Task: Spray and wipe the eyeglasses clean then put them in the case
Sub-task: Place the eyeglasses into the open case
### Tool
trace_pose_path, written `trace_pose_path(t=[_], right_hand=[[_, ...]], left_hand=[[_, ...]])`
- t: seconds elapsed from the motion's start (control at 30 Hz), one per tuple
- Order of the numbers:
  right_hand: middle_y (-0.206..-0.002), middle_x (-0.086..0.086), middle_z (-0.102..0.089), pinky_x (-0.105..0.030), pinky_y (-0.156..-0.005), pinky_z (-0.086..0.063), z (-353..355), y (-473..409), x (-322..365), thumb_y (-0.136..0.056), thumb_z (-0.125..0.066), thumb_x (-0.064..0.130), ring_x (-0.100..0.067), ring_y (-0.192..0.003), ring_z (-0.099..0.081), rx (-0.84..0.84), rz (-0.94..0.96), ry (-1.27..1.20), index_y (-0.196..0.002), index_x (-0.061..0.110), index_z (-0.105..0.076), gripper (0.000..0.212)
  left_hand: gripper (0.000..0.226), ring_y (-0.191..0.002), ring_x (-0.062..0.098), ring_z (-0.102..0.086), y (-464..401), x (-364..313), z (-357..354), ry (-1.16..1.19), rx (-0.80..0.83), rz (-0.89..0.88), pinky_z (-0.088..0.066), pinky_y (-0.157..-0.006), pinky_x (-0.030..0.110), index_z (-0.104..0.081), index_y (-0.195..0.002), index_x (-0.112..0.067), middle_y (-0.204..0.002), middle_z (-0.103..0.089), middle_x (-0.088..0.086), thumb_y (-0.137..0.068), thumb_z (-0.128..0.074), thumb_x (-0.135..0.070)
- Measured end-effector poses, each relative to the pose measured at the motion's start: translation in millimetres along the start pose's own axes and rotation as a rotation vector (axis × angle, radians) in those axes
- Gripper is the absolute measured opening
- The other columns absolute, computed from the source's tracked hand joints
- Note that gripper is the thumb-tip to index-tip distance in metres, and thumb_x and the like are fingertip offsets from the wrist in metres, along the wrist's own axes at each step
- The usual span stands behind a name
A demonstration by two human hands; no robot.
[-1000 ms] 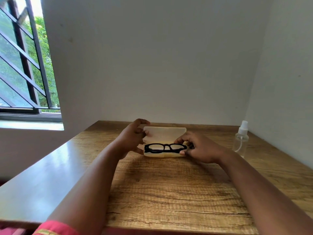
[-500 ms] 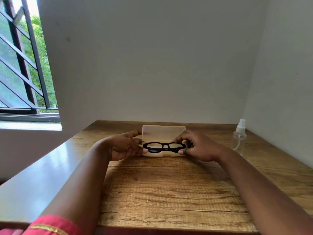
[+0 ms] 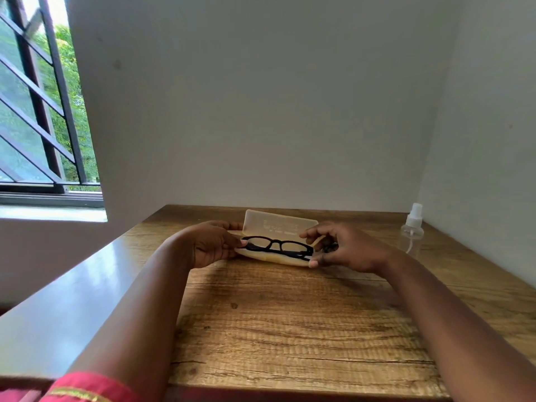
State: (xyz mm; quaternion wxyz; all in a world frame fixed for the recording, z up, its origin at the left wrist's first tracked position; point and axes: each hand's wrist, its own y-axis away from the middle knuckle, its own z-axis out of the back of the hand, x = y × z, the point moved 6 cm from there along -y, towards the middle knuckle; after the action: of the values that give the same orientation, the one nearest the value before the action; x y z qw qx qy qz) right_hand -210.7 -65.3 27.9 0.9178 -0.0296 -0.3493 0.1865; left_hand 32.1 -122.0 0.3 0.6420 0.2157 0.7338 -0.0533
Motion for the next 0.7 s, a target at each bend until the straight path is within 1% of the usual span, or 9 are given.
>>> trace_pose_path(t=[0.07,0.13,0.2,0.27,0.3,0.43,0.53,0.6,0.7], right_hand=[[-0.115,0.008,-0.062,-0.018,-0.085,-0.049,1.0,0.2,-1.1,-0.077,-0.082,0.022,-0.007,-0.103,-0.061,-0.009,-0.014,-0.015,-0.129,0.026,-0.062,0.056],[-0.111,0.009,-0.065,-0.017,-0.081,-0.047,2.6,0.2,0.1,-0.083,-0.077,0.024,-0.005,-0.097,-0.063,-0.050,-0.017,-0.024,-0.125,0.024,-0.064,0.044],[-0.105,0.008,-0.068,-0.019,-0.077,-0.049,8.4,0.7,1.0,-0.091,-0.068,0.024,-0.005,-0.093,-0.063,-0.153,-0.031,-0.016,-0.119,0.022,-0.068,0.027],[-0.102,0.006,-0.069,-0.025,-0.080,-0.051,18.1,1.6,-1.8,-0.096,-0.060,0.021,-0.007,-0.094,-0.063,-0.289,-0.064,0.008,-0.111,0.022,-0.071,0.018],[-0.101,0.005,-0.070,-0.026,-0.080,-0.051,23.5,2.5,-4.0,-0.097,-0.058,0.017,-0.008,-0.095,-0.064,-0.352,-0.079,0.029,-0.107,0.021,-0.071,0.017],[-0.098,0.000,-0.071,-0.026,-0.077,-0.047,40.1,5.4,-12.0,-0.094,-0.056,0.003,-0.014,-0.090,-0.065,-0.523,-0.115,0.184,-0.089,0.022,-0.069,0.023],[-0.097,-0.004,-0.072,-0.027,-0.077,-0.046,44.2,6.8,-15.1,-0.092,-0.057,0.002,-0.018,-0.088,-0.065,-0.563,-0.151,0.222,-0.089,0.016,-0.071,0.020],[-0.096,-0.003,-0.071,-0.027,-0.077,-0.045,44.0,7.5,-15.4,-0.092,-0.060,0.004,-0.017,-0.087,-0.063,-0.556,-0.174,0.238,-0.091,0.015,-0.072,0.016],[-0.093,-0.001,-0.068,-0.026,-0.076,-0.043,42.4,8.0,-16.6,-0.091,-0.063,0.008,-0.015,-0.087,-0.061,-0.516,-0.216,0.255,-0.091,0.016,-0.071,0.012]], left_hand=[[0.037,-0.088,0.024,-0.073,0.8,-0.6,-0.9,-0.031,-0.014,0.004,-0.061,-0.070,0.032,-0.059,-0.117,-0.002,-0.101,-0.072,0.022,-0.081,-0.060,0.010],[0.021,-0.083,0.022,-0.072,0.3,-0.8,-1.3,-0.071,-0.045,0.002,-0.060,-0.066,0.030,-0.064,-0.109,-0.001,-0.096,-0.072,0.018,-0.090,-0.058,0.004],[0.013,-0.084,0.020,-0.069,-0.9,-1.4,0.8,-0.132,-0.103,-0.005,-0.059,-0.071,0.030,-0.065,-0.104,-0.003,-0.096,-0.070,0.014,-0.091,-0.060,-0.002],[0.017,-0.094,0.022,-0.064,-2.9,-2.1,5.3,-0.194,-0.165,-0.009,-0.056,-0.077,0.031,-0.065,-0.106,-0.003,-0.104,-0.068,0.016,-0.089,-0.066,-0.006],[0.018,-0.096,0.023,-0.062,-3.6,-2.6,7.1,-0.230,-0.192,-0.012,-0.055,-0.076,0.031,-0.065,-0.105,-0.003,-0.108,-0.066,0.017,-0.088,-0.068,-0.008],[0.010,-0.086,0.018,-0.059,-3.2,-4.0,4.5,-0.321,-0.243,-0.034,-0.054,-0.068,0.027,-0.065,-0.094,-0.009,-0.105,-0.061,0.014,-0.087,-0.071,-0.013],[0.008,-0.086,0.018,-0.059,-1.4,-4.7,0.6,-0.374,-0.270,-0.054,-0.053,-0.069,0.027,-0.064,-0.092,-0.010,-0.106,-0.062,0.014,-0.089,-0.069,-0.015],[0.009,-0.084,0.018,-0.058,-0.6,-5.8,-0.2,-0.416,-0.294,-0.062,-0.052,-0.065,0.025,-0.063,-0.092,-0.011,-0.109,-0.062,0.015,-0.089,-0.069,-0.017],[0.019,-0.082,0.018,-0.055,1.7,-7.7,-2.0,-0.466,-0.316,-0.067,-0.049,-0.063,0.025,-0.063,-0.102,-0.009,-0.106,-0.060,0.013,-0.089,-0.070,-0.022]])
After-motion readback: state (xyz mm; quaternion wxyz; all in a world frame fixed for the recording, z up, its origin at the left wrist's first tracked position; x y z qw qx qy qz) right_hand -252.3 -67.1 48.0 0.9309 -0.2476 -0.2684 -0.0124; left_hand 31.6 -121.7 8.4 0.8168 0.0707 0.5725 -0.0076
